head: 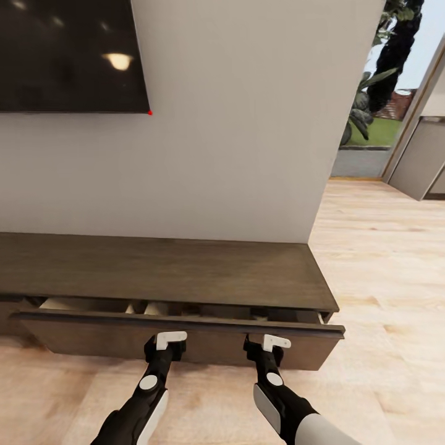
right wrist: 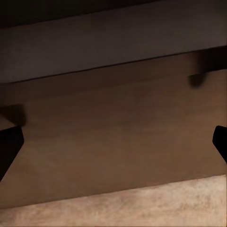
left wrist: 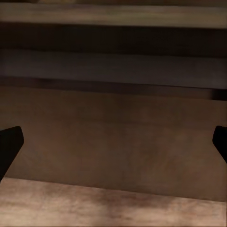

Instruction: Place each of the two pumpkins and all three candles from the living room inside a cabinet in the living room (use any cabinet), then make sure every cabinet is closed, and position the cauldron so it is next to a table in the living room.

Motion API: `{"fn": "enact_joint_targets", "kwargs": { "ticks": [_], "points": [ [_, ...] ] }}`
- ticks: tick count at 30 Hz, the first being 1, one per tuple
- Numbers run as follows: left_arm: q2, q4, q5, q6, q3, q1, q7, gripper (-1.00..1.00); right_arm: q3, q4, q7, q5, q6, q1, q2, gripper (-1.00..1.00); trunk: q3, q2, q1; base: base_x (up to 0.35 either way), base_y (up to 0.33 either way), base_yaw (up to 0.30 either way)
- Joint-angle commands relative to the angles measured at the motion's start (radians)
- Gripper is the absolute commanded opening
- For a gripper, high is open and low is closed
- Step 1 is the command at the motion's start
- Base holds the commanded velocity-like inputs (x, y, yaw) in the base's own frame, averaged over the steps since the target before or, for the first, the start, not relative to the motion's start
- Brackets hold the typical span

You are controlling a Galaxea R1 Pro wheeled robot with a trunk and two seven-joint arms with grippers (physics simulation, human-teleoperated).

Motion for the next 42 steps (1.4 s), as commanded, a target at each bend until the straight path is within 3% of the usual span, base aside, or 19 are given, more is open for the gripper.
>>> {"fn": "enact_joint_targets", "kwargs": {
  "ticks": [1, 18, 34, 38, 42],
  "points": [
    [0.0, 0.0, 0.0, 0.0, 0.0, 0.0, 0.0, 1.0, 0.0, 0.0, 0.0, 0.002, 0.0, -0.001, 0.0, 1.0, 0.0, 0.0, 0.0, 0.209, 0.0, 0.0],
    [-0.001, 0.0, -0.002, -0.001, -0.001, 0.0, 0.0, 1.0, 0.0, 0.0, 0.0, 0.002, 0.0, -0.001, 0.0, 1.0, 0.0, 0.0, 0.0, 0.138, 0.0, 0.0],
    [-0.001, 0.0, 0.001, 0.01, 0.005, 0.0, -0.004, 1.0, -0.001, -0.003, 0.0, 0.002, 0.006, -0.002, 0.0, 1.0, 0.0, 0.0, 0.0, -0.303, 0.0, 0.0],
    [0.001, -0.007, 0.006, 0.088, 0.012, 0.0, -0.004, 1.0, -0.001, -0.01, -0.002, -0.001, 0.082, -0.026, 0.0, 1.0, 0.0, 0.0, 0.0, -0.322, 0.0, 0.0],
    [0.001, -0.03, 0.009, 0.297, 0.016, -0.004, -0.007, 1.0, -0.001, -0.017, -0.002, -0.07, 0.304, -0.066, 0.0, 1.0, 0.0, 0.0, 0.0, -0.329, 0.0, 0.0]
  ]
}}
